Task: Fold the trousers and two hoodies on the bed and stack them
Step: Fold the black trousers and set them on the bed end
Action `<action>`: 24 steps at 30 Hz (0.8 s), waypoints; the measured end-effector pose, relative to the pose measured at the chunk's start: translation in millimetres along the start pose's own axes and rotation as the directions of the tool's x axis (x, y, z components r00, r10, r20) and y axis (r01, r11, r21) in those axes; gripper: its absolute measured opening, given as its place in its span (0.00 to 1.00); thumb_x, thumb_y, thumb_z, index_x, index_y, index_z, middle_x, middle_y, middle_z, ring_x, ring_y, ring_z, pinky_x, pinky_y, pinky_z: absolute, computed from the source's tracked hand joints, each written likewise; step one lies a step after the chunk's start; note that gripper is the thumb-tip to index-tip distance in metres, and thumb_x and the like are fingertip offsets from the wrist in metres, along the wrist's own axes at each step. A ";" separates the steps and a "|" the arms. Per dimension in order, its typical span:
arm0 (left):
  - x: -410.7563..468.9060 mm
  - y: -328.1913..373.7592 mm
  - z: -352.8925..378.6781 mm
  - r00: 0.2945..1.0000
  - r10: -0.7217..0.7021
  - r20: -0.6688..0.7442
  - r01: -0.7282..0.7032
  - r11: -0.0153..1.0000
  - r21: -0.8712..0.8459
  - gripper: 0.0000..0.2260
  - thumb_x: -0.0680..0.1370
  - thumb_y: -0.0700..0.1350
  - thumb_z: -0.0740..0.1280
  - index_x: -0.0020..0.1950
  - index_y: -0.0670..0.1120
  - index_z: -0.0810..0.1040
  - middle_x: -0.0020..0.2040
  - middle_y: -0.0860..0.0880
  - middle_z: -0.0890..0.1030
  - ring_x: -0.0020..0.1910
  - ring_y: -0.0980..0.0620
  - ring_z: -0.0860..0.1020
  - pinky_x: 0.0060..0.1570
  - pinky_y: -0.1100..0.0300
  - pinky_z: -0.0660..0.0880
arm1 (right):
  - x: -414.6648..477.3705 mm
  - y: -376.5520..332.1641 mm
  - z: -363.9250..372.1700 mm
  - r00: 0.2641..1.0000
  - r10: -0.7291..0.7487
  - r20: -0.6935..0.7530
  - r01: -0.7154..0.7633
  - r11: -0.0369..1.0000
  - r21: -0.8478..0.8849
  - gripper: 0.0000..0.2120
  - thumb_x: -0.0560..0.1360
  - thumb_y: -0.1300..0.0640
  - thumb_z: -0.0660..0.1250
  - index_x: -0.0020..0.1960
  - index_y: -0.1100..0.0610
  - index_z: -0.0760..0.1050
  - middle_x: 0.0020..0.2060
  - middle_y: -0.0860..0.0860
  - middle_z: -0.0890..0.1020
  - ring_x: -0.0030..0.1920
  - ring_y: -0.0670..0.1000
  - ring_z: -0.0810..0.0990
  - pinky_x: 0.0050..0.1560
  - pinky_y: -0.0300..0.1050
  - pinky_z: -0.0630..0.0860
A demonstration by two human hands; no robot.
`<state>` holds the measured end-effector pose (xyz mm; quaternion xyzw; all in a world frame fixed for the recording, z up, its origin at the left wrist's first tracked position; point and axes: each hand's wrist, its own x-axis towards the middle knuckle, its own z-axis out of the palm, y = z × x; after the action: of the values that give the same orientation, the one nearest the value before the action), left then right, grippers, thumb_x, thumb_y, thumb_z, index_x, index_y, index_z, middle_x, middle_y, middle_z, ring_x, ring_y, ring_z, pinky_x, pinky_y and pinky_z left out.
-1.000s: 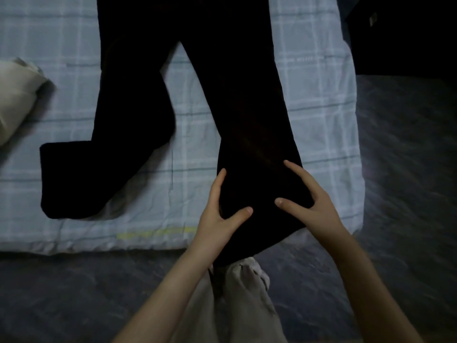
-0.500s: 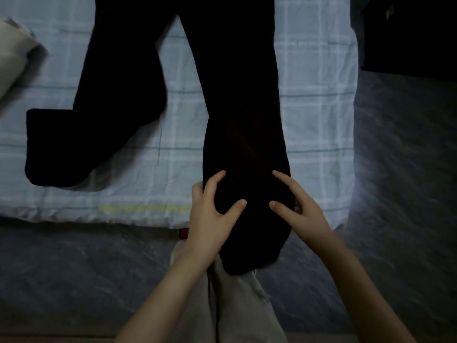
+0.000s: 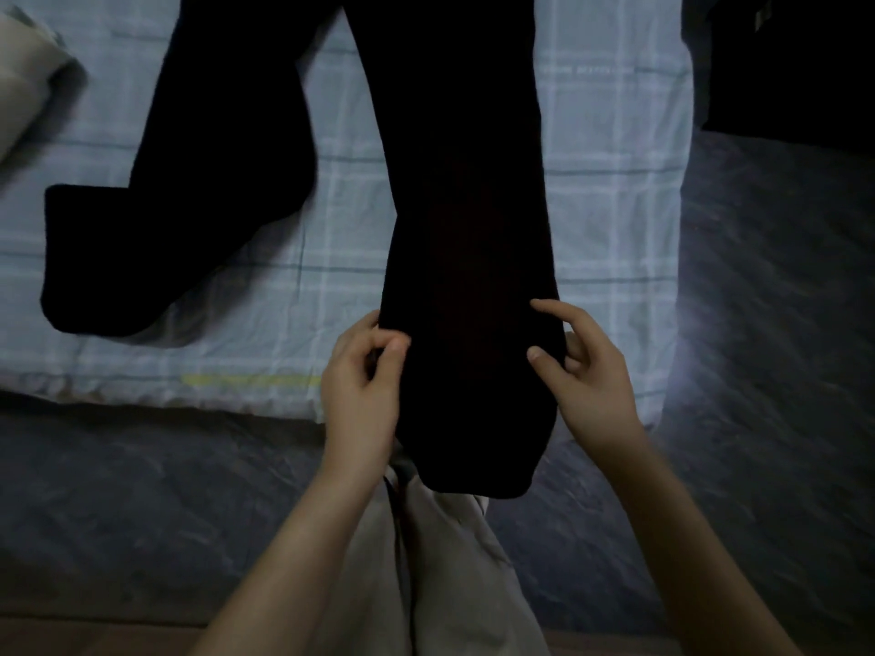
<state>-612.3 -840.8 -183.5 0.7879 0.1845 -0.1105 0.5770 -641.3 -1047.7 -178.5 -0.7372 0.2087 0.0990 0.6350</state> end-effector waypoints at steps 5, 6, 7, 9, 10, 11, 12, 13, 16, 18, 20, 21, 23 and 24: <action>-3.4 -8.5 -7.6 0.988 0.155 0.007 -0.149 0.934 0.325 0.05 0.77 0.41 0.70 0.43 0.50 0.81 0.58 0.50 0.75 0.62 0.49 0.70 0.62 0.64 0.66 | 8.7 4.2 8.1 0.999 0.044 0.014 -0.043 0.998 -0.049 0.19 0.79 0.67 0.65 0.65 0.50 0.74 0.49 0.52 0.82 0.52 0.49 0.83 0.53 0.46 0.81; -0.4 -5.7 -1.0 0.976 0.219 0.006 -0.206 0.908 0.366 0.01 0.76 0.44 0.71 0.45 0.50 0.82 0.58 0.50 0.74 0.61 0.50 0.67 0.62 0.62 0.66 | 10.4 4.7 9.7 0.999 0.032 0.014 -0.031 0.997 -0.066 0.20 0.79 0.67 0.66 0.66 0.49 0.73 0.48 0.50 0.82 0.50 0.47 0.83 0.51 0.45 0.81; 3.7 -1.6 7.3 0.964 0.265 0.006 -0.242 0.875 0.419 0.05 0.75 0.48 0.72 0.48 0.49 0.82 0.59 0.50 0.74 0.61 0.51 0.66 0.62 0.59 0.66 | 11.4 5.4 11.0 1.000 0.021 0.016 -0.020 0.997 -0.070 0.21 0.79 0.67 0.66 0.67 0.49 0.72 0.47 0.51 0.82 0.48 0.46 0.84 0.49 0.45 0.81; 14.6 5.1 24.9 0.967 0.254 0.030 -0.234 0.830 0.506 0.15 0.72 0.57 0.72 0.50 0.47 0.82 0.62 0.49 0.72 0.63 0.49 0.64 0.63 0.56 0.66 | 11.0 7.5 12.0 1.000 0.021 0.019 -0.021 1.000 -0.016 0.25 0.79 0.68 0.66 0.69 0.47 0.69 0.46 0.57 0.84 0.46 0.53 0.85 0.46 0.49 0.83; 20.2 7.8 34.0 0.976 0.212 0.043 -0.201 0.817 0.540 0.18 0.72 0.59 0.72 0.51 0.46 0.81 0.63 0.48 0.72 0.64 0.49 0.64 0.64 0.54 0.67 | 10.5 8.2 12.0 0.999 0.029 0.016 -0.029 0.999 0.015 0.26 0.78 0.69 0.66 0.69 0.46 0.68 0.45 0.60 0.84 0.46 0.56 0.86 0.45 0.52 0.84; 24.1 10.1 41.7 0.984 0.168 0.057 -0.171 0.816 0.553 0.17 0.73 0.57 0.72 0.51 0.45 0.81 0.63 0.48 0.72 0.64 0.48 0.65 0.64 0.53 0.67 | 9.9 8.4 11.5 0.999 0.033 0.011 -0.033 0.999 0.034 0.26 0.78 0.69 0.66 0.69 0.45 0.67 0.45 0.61 0.84 0.46 0.58 0.86 0.45 0.54 0.84; 27.1 10.4 46.4 0.989 0.137 0.063 -0.149 0.835 0.530 0.14 0.74 0.54 0.72 0.50 0.44 0.80 0.63 0.49 0.73 0.64 0.48 0.66 0.64 0.53 0.67 | 9.4 8.1 10.7 1.000 0.031 0.004 -0.031 0.999 0.040 0.27 0.78 0.69 0.66 0.68 0.45 0.67 0.45 0.63 0.83 0.46 0.60 0.85 0.46 0.56 0.84; 28.8 8.7 47.8 0.991 0.118 0.061 -0.132 0.880 0.457 0.10 0.75 0.51 0.72 0.49 0.45 0.80 0.62 0.50 0.75 0.63 0.49 0.67 0.64 0.55 0.68 | 9.0 7.6 9.4 1.000 0.025 0.000 -0.025 0.999 0.042 0.27 0.78 0.69 0.67 0.68 0.46 0.67 0.45 0.64 0.83 0.46 0.60 0.85 0.46 0.57 0.84; 28.1 -0.7 30.3 0.996 0.053 0.072 -0.054 0.998 0.017 0.03 0.75 0.44 0.72 0.44 0.47 0.79 0.54 0.53 0.82 0.55 0.56 0.79 0.54 0.64 0.73 | 8.0 4.2 6.4 1.000 0.014 0.017 -0.015 0.998 0.057 0.27 0.77 0.67 0.69 0.68 0.44 0.68 0.45 0.63 0.83 0.47 0.59 0.86 0.46 0.53 0.84; 26.3 -8.2 11.7 0.991 -0.041 0.129 0.071 0.968 -0.241 0.02 0.77 0.40 0.70 0.44 0.43 0.80 0.41 0.52 0.83 0.39 0.57 0.80 0.40 0.66 0.74 | 8.3 3.1 9.8 0.999 0.012 0.043 -0.012 1.000 0.005 0.29 0.75 0.64 0.72 0.69 0.42 0.67 0.46 0.64 0.82 0.47 0.59 0.85 0.47 0.54 0.84; 26.6 -12.5 -0.9 0.982 -0.108 0.154 0.155 0.927 -0.340 0.05 0.79 0.37 0.67 0.44 0.40 0.75 0.29 0.51 0.77 0.29 0.56 0.74 0.31 0.65 0.70 | 10.9 1.9 17.4 0.997 0.004 0.079 0.001 0.998 -0.064 0.31 0.74 0.60 0.74 0.70 0.39 0.66 0.48 0.55 0.83 0.48 0.55 0.85 0.47 0.49 0.84; 28.1 -13.1 -4.7 0.979 -0.129 0.160 0.181 0.912 -0.369 0.05 0.79 0.36 0.66 0.44 0.41 0.73 0.28 0.50 0.74 0.27 0.55 0.71 0.30 0.63 0.68 | 13.2 0.8 21.1 0.995 -0.005 0.103 0.016 0.995 -0.098 0.32 0.75 0.58 0.74 0.72 0.38 0.65 0.51 0.47 0.83 0.50 0.49 0.85 0.48 0.43 0.83; 32.6 -10.8 -7.7 0.974 -0.140 0.180 0.205 0.885 -0.417 0.08 0.79 0.33 0.66 0.48 0.43 0.69 0.29 0.47 0.75 0.28 0.53 0.73 0.31 0.61 0.70 | 20.1 -2.8 26.3 0.990 -0.013 0.137 0.035 0.987 -0.158 0.32 0.78 0.53 0.70 0.75 0.35 0.61 0.58 0.38 0.80 0.55 0.40 0.81 0.52 0.37 0.80; 34.2 -8.7 -8.3 0.971 -0.135 0.197 0.210 0.877 -0.433 0.10 0.78 0.32 0.66 0.50 0.45 0.68 0.31 0.47 0.78 0.30 0.53 0.76 0.32 0.61 0.73 | 23.9 -4.8 26.8 0.989 -0.011 0.146 0.033 0.988 -0.153 0.31 0.80 0.54 0.68 0.76 0.35 0.60 0.56 0.35 0.80 0.53 0.38 0.81 0.51 0.35 0.80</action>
<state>-585.3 -825.1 -201.7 0.6015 0.2276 -0.1793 0.7445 -614.7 -1025.3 -188.7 -0.7774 0.1456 0.1610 0.5903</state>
